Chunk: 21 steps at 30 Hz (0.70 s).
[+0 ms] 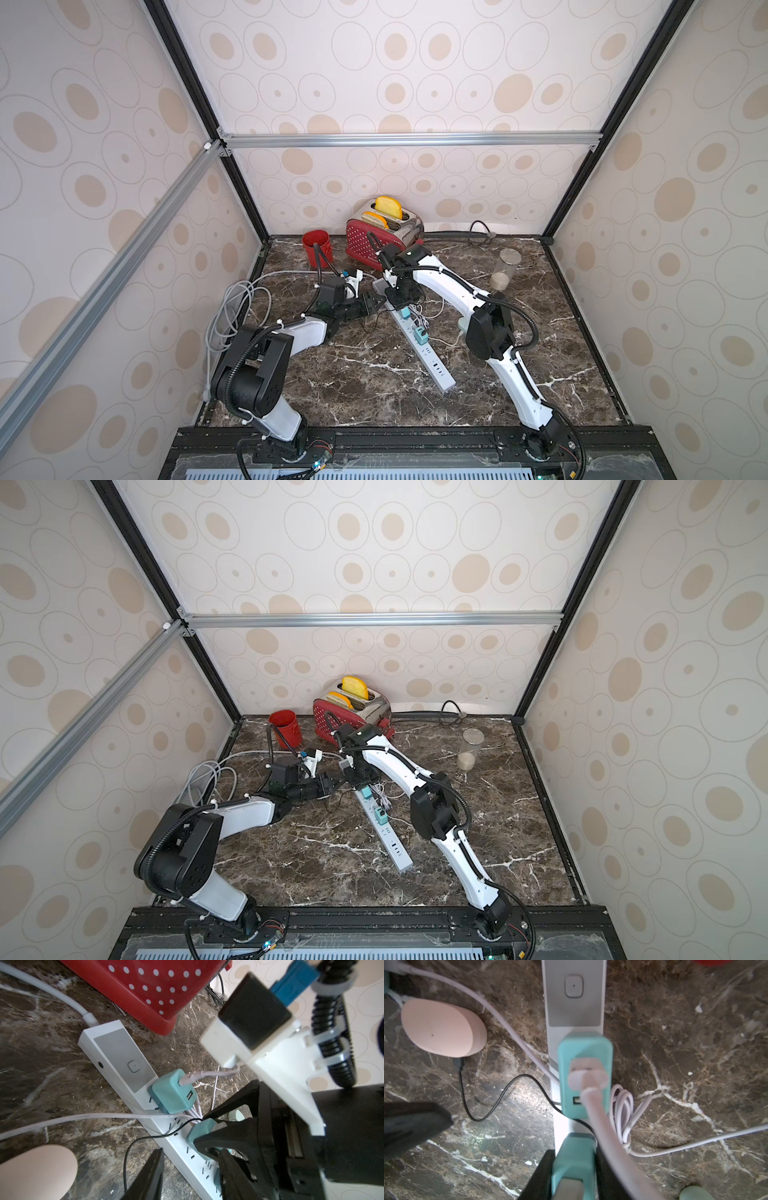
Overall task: Charge the bluetooth headset
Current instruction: Insert the plug into the socket.
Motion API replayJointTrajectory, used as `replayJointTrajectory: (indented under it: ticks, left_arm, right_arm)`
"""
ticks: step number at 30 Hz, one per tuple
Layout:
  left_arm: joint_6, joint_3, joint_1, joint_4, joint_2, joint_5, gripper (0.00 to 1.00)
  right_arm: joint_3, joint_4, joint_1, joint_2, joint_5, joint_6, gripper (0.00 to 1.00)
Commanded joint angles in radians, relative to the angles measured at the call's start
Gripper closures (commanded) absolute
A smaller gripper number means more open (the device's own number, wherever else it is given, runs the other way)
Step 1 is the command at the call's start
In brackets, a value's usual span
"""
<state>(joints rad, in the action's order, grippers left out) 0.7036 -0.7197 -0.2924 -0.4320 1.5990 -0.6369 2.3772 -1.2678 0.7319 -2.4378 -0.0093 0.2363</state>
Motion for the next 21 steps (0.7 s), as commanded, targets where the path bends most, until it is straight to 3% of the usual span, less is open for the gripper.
replayJointTrajectory:
  ticks: [1, 10, 21]
  left_arm:
    - [-0.025, -0.004, 0.007, -0.005, -0.025, 0.006, 0.56]
    - [-0.016, 0.004, 0.008, -0.003, -0.037, 0.012, 0.56]
    - [-0.006, 0.02, 0.008, -0.025, -0.042, 0.029, 0.56]
  right_arm:
    - [-0.028, -0.004, 0.007, 0.042, 0.018, 0.016, 0.79]
    - [-0.279, 0.067, 0.022, 0.166, 0.036, 0.032, 0.83]
    - [-0.816, 0.487, 0.101, 0.44, 0.218, 0.15, 0.96]
